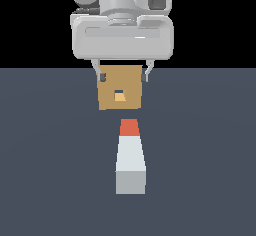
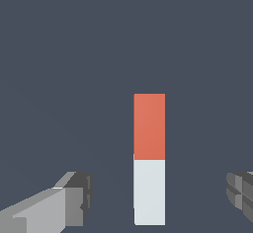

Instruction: Insert the peg into the horizontal hole in a box.

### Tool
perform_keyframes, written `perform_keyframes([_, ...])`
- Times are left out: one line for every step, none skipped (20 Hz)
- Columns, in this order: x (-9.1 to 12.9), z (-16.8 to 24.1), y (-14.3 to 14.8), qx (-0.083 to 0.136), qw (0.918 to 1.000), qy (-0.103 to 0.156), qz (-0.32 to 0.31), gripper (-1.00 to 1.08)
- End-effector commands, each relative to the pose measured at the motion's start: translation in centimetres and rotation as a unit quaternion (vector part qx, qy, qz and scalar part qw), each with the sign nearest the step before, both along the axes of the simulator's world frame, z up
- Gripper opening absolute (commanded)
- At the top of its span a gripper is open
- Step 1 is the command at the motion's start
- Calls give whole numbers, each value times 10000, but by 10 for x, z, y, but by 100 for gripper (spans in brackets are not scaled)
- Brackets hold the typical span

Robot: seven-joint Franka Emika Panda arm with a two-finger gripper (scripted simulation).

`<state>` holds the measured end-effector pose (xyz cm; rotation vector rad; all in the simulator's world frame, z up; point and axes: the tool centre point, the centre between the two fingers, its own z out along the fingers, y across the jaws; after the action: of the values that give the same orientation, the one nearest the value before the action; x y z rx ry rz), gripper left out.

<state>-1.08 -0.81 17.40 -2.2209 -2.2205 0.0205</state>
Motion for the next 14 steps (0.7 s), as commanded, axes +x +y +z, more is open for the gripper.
perform_keyframes([0, 0, 0, 0, 10000, 0, 0, 100])
perform_keyframes([0, 0, 0, 0, 10000, 0, 0, 100])
perform_keyframes([0, -1, -1, 0, 10000, 0, 0, 100])
perform_keyframes([0, -3, -3, 0, 10000, 0, 0, 100])
perform_keyframes([0, -5, -5, 1, 10000, -3, 1, 100])
perform_keyframes([1, -8, -7, 1, 10000, -3, 1, 100])
perform_keyframes([1, -12, -10, 3, 10000, -6, 3, 100])
perform_keyframes([1, -16, -14, 4, 10000, -9, 4, 100])
perform_keyframes([2, -21, -18, 5, 10000, -11, 5, 100])
perform_keyframes([3, -26, -23, 6, 10000, -12, 6, 100])
perform_keyframes([3, -32, -28, 8, 10000, -15, 8, 100])
perform_keyframes([4, -38, -33, 10, 10000, -19, 10, 100])
perform_keyframes([5, -45, -39, 12, 10000, -22, 11, 100])
perform_keyframes([5, -52, -45, 15, 10000, -26, 13, 100])
